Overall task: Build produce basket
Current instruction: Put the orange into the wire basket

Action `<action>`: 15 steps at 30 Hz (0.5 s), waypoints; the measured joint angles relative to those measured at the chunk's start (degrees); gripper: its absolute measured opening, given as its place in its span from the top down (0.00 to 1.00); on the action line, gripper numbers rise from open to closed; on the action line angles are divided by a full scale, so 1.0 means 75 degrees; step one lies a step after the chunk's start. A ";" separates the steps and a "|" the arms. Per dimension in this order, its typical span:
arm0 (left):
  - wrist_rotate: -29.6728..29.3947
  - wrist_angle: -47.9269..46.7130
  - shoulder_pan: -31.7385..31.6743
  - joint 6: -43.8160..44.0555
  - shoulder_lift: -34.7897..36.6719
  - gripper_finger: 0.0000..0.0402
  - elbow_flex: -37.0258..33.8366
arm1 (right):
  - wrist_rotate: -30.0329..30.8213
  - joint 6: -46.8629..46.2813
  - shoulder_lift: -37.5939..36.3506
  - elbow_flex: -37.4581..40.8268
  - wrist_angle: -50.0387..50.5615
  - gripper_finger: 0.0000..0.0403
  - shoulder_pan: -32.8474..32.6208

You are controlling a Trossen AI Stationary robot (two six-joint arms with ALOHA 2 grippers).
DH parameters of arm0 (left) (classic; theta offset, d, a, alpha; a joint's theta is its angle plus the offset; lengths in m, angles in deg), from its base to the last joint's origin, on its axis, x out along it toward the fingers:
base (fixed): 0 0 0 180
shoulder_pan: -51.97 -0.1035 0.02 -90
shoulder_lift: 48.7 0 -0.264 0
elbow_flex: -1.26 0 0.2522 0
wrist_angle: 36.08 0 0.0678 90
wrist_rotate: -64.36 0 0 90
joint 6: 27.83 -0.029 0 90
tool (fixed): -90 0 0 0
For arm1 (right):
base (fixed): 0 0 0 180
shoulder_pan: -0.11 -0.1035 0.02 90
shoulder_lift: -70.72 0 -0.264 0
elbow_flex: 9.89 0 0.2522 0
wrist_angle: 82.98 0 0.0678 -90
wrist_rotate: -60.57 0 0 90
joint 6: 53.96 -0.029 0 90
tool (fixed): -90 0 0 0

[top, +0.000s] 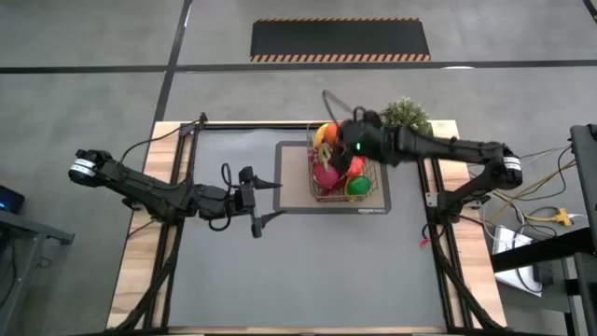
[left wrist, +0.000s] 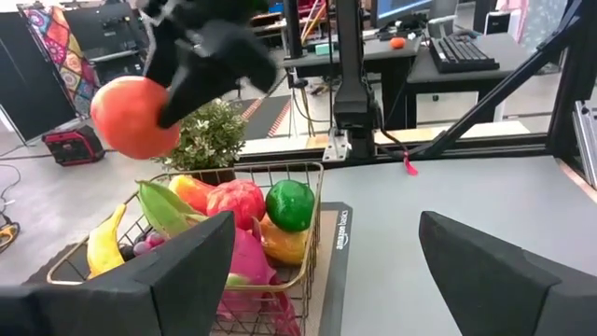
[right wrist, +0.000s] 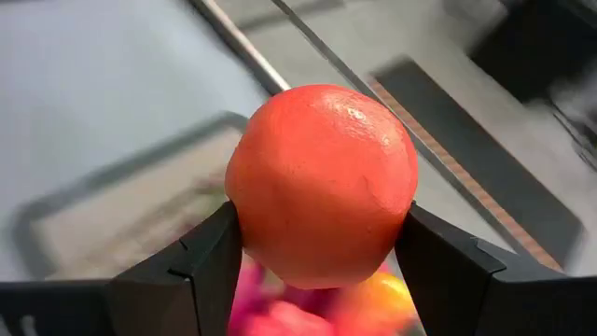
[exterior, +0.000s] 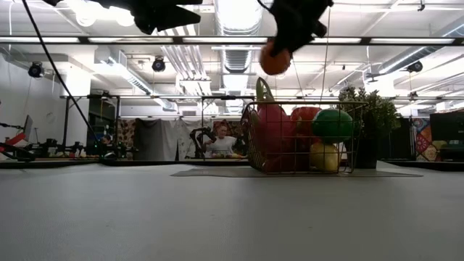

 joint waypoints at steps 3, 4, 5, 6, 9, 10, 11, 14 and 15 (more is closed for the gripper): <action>-0.0002 0.0197 0.0000 0.0006 0.0034 0.20 -0.0140 | -0.0471 -0.0078 0.0062 -0.0210 0.0651 0.42 0.0795; 0.0000 0.0262 0.0000 0.0009 0.0036 0.20 -0.0188 | -0.0769 -0.0075 0.0093 -0.0209 0.0729 0.42 0.1047; -0.0003 0.0262 0.0000 0.0009 0.0035 0.20 -0.0206 | -0.1158 -0.0070 0.0142 -0.0193 0.0732 0.42 0.1299; -0.0003 0.0265 0.0000 0.0009 0.0035 0.20 -0.0207 | -0.1546 -0.0019 0.0197 -0.0166 0.0713 0.43 0.1545; -0.0003 0.0265 0.0000 0.0012 0.0034 0.20 -0.0207 | -0.2586 0.0171 0.0470 -0.0108 0.0730 0.43 0.2158; -0.0003 0.0262 0.0000 0.0009 0.0034 0.20 -0.0207 | -0.2791 0.0195 0.0574 -0.0100 0.0700 0.43 0.2302; -0.0003 0.0262 0.0000 0.0009 0.0034 0.20 -0.0207 | -0.2896 0.0222 0.0694 -0.0093 0.0682 0.43 0.2416; -0.0003 0.0262 0.0000 0.0012 0.0034 0.20 -0.0207 | -0.2950 0.0271 0.1064 -0.0110 0.0700 0.43 0.2566; -0.0003 0.0262 0.0000 0.0013 0.0034 0.20 -0.0207 | -0.2960 0.0311 0.1173 -0.0120 0.0712 0.42 0.2591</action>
